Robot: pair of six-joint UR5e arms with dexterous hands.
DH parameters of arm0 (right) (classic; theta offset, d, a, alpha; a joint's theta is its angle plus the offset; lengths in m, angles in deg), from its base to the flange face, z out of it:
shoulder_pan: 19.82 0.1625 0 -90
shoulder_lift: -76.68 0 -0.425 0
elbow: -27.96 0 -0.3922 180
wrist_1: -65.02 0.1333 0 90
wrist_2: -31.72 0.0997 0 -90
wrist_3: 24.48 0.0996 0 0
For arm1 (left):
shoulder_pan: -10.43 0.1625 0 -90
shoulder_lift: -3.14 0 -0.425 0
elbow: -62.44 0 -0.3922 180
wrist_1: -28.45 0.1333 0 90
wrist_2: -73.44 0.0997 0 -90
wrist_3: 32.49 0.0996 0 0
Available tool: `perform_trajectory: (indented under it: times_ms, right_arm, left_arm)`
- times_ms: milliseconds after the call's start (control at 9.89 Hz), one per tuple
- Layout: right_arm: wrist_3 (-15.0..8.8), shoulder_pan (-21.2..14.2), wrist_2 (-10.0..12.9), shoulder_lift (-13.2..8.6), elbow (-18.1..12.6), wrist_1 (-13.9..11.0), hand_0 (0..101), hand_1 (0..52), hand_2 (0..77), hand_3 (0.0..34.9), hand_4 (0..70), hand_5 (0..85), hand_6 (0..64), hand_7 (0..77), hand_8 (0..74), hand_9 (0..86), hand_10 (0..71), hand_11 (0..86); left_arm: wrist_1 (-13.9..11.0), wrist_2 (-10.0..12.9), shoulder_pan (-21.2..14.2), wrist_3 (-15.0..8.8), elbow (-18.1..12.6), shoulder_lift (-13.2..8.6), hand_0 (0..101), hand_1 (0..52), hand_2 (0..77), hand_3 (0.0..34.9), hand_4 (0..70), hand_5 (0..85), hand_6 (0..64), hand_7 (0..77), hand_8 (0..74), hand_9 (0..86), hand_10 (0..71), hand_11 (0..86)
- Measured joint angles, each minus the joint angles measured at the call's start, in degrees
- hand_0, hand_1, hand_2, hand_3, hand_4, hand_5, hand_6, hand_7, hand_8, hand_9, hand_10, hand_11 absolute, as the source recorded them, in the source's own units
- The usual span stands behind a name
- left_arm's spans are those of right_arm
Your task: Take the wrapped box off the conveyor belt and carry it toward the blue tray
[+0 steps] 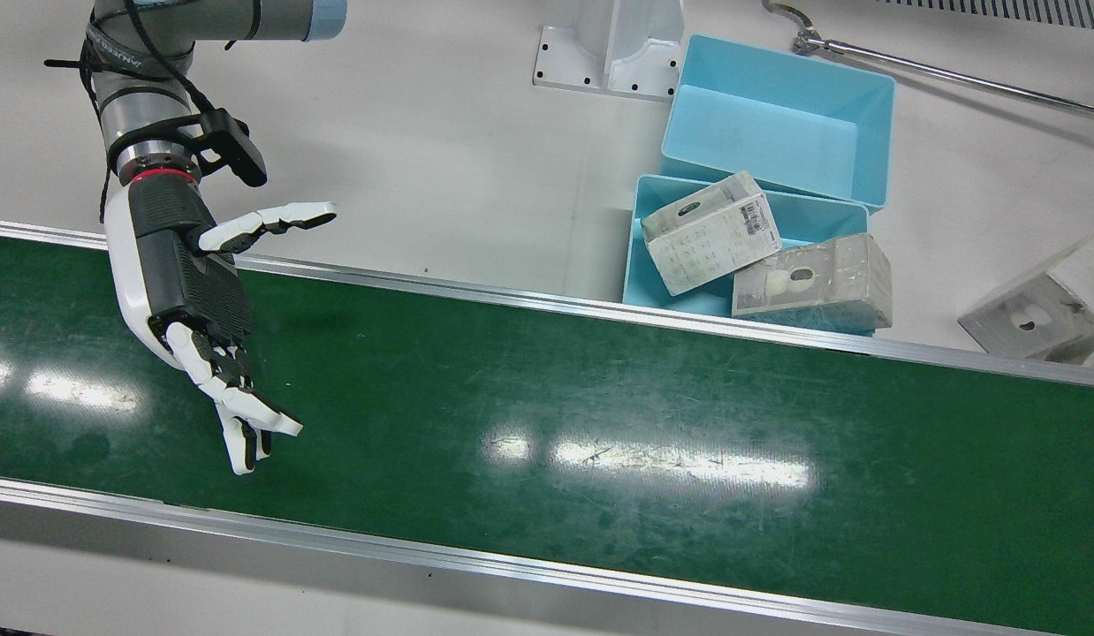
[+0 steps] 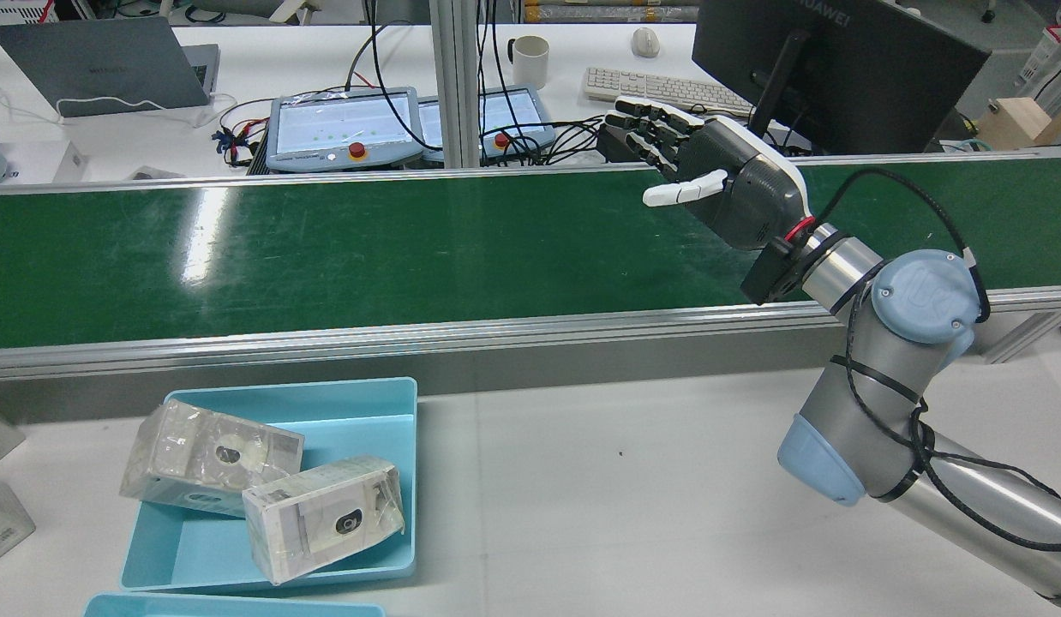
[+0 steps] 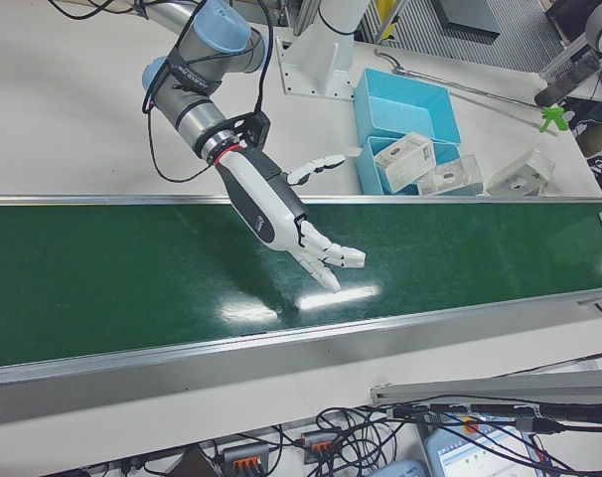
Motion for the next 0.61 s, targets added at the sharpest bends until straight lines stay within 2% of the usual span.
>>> perform_trajectory:
  times_ms: [202,303,506,607]
  right_arm:
    - [0.06,-0.19,0.0,-0.02,0.04,-0.21,47,13.6,14.7,1.6,10.9,18.0,6.0,19.6,0.5,5.4,1.6,4.4]
    - [0.12,-0.2,0.01,-0.02,0.05,-0.32,48,16.4,16.9,0.7,12.5,19.1,6.0,20.2,0.5,5.4,1.6,4.4]
    - [0.22,-0.21,0.03,0.06,0.05,-0.43,48,16.4,16.9,0.7,13.6,20.2,6.5,21.3,1.6,5.4,1.6,2.2]
    - [0.26,-0.2,0.03,0.12,0.05,-0.46,48,16.4,16.4,2.3,13.6,20.2,6.5,21.8,1.6,5.4,0.0,2.2]
  left_arm:
    - [0.0,0.0,0.0,0.0,0.0,0.0,0,0.0,1.1,0.0,0.0,1.1,0.0,0.5,0.5,0.0,0.5,0.0]
    - [0.0,0.0,0.0,0.0,0.0,0.0,0,0.0,0.5,0.0,0.0,0.5,0.0,0.5,0.5,0.0,0.5,0.0]
    - [0.0,0.0,0.0,0.0,0.0,0.0,0,0.0,0.5,0.0,0.0,1.1,0.0,0.5,0.5,0.0,0.5,0.0]
    - [0.0,0.0,0.0,0.0,0.0,0.0,0,0.0,0.5,0.0,0.0,1.1,0.0,0.5,0.5,0.0,0.5,0.0]
